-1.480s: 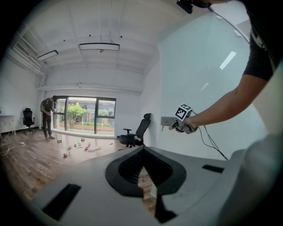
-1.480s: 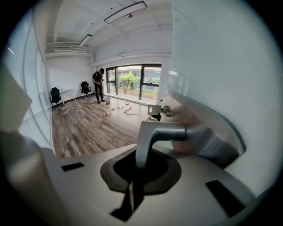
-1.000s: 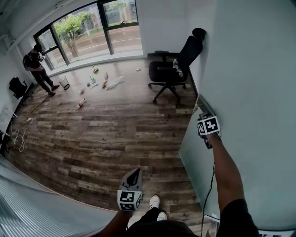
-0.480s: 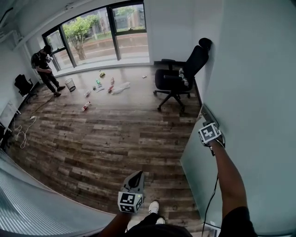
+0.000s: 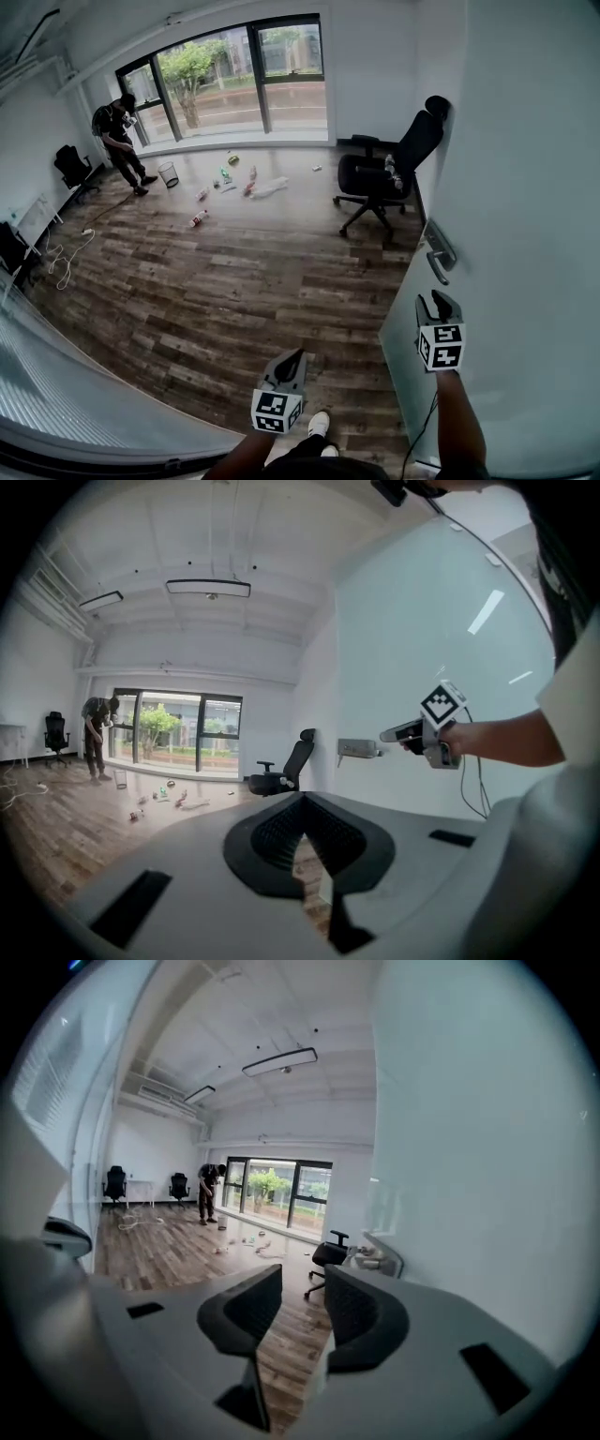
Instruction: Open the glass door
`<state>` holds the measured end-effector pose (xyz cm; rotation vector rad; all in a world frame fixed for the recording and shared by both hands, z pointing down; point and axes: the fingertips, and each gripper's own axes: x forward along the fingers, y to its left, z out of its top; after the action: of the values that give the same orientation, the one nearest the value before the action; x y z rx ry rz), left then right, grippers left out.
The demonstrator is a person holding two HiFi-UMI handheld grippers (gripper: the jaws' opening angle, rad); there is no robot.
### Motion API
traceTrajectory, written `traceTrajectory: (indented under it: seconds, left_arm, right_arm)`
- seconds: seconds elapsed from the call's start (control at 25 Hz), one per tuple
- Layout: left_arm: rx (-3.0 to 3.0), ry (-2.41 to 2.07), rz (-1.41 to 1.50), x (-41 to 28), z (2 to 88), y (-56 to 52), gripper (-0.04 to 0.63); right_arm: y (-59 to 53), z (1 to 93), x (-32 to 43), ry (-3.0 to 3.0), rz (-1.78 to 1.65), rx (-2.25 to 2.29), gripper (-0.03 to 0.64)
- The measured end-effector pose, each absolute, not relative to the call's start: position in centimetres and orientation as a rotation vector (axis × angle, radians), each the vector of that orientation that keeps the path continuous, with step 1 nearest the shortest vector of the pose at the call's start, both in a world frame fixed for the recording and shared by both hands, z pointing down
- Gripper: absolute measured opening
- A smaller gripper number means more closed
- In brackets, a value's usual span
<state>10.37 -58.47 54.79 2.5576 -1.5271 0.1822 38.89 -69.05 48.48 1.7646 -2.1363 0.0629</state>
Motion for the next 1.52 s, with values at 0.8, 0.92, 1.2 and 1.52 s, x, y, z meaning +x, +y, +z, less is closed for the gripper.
traceTrajectory:
  seconds: [0.8,0.92,1.2,1.52]
  left_arm:
    - [2.561,-1.555,0.216,9.3,53.7,-43.3,0.002]
    - [2.568,-1.542,0.228,8.3,54.6,-41.3,0.002]
    - [2.58,-1.433,0.223,4.8,57.4,-31.1,0.002]
    - [2.566,-1.42,0.232,-2.1,57.8,-16.1,0.002]
  right_arm:
    - [-43.5,50.6,26.6,-2.375,-0.002,1.835,0.015]
    - [-40.4,51.5,24.8,-2.376,0.022,1.842,0.015]
    - [-29.3,54.0,20.0,-2.312,0.057,1.848,0.015]
    - [-13.9,54.5,11.6,-2.31,0.081,1.847,0.015]
